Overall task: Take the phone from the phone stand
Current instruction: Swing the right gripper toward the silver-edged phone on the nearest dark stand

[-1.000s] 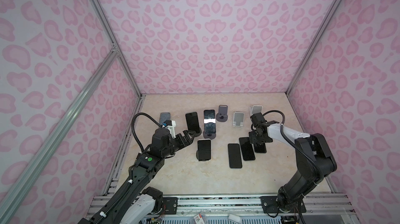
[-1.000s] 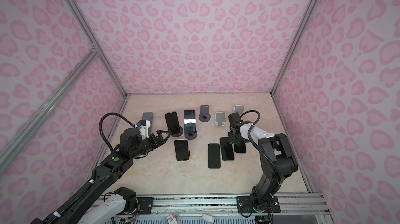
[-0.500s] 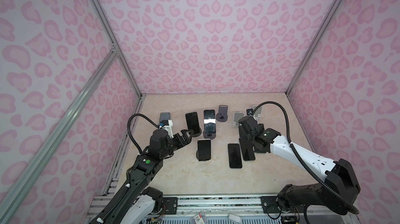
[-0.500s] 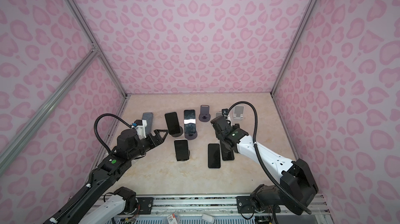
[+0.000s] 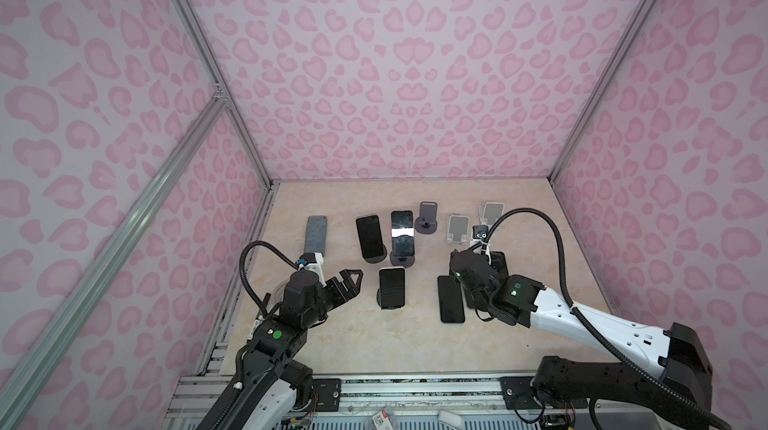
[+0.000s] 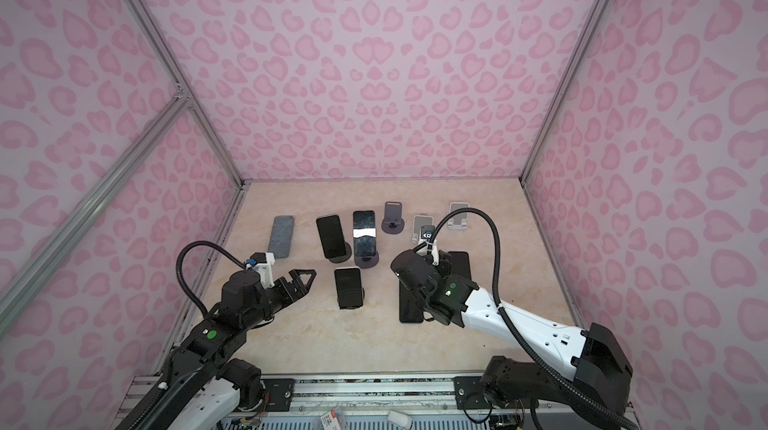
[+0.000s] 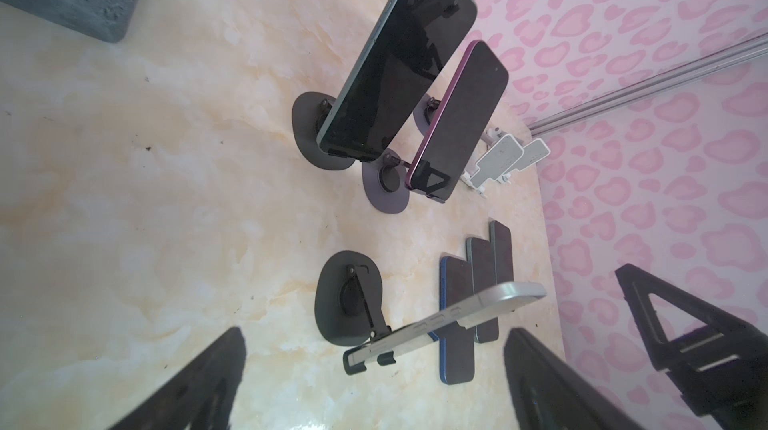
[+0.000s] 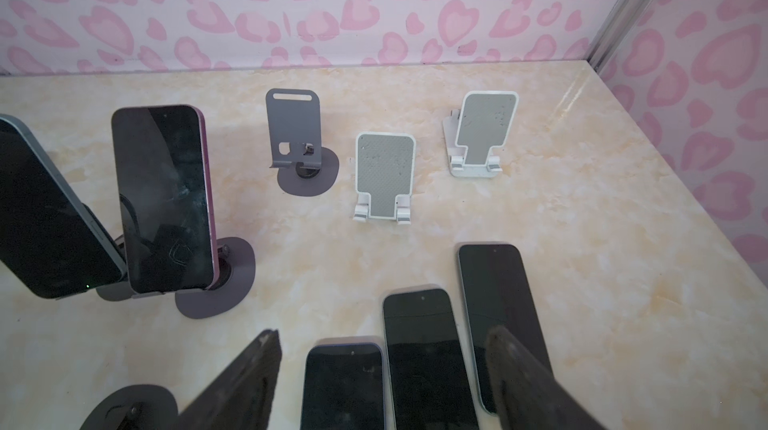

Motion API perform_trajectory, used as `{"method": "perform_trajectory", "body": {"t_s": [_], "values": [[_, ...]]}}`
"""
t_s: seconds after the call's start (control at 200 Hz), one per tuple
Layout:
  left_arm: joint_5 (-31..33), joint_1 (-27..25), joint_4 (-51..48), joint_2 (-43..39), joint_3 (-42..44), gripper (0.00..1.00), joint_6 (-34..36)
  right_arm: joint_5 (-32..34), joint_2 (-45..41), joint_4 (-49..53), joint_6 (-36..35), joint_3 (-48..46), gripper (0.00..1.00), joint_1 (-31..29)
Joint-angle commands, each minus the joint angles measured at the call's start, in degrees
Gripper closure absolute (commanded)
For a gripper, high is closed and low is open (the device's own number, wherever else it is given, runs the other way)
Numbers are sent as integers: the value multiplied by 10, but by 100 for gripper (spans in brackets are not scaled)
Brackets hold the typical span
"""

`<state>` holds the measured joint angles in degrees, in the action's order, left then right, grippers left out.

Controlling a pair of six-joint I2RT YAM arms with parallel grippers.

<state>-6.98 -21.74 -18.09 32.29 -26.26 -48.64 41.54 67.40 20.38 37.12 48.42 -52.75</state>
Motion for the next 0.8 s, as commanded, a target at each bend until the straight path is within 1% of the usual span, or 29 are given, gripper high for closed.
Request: {"method": "perform_trajectory", "body": {"t_s": [0.0,0.09,0.165,0.325,0.45,0.55,0.625,0.705,0.795], "values": [[30,0,-20,-34,-1,1,0,13,-13,-48,32,-15,20,-2],[37,0,-20,-62,-2,1,2,-1,-20,-58,40,-26,20,-3],[37,0,-16,-75,0,1,-3,-5,-23,-44,56,-22,20,-8],[22,0,-14,-73,4,1,-9,7,-33,-30,80,-14,20,-35],[14,0,-9,-65,10,1,-15,-5,-32,-39,96,-7,19,-59],[7,0,-6,-60,15,1,-23,-28,-12,-36,109,13,19,-79],[4,0,-6,-59,18,1,-28,-32,12,-30,118,36,18,-101],[10,0,-14,-59,22,1,-39,-40,45,-30,120,58,17,-122],[21,0,-19,-72,32,1,-62,-46,87,-47,138,81,15,-133]]}}
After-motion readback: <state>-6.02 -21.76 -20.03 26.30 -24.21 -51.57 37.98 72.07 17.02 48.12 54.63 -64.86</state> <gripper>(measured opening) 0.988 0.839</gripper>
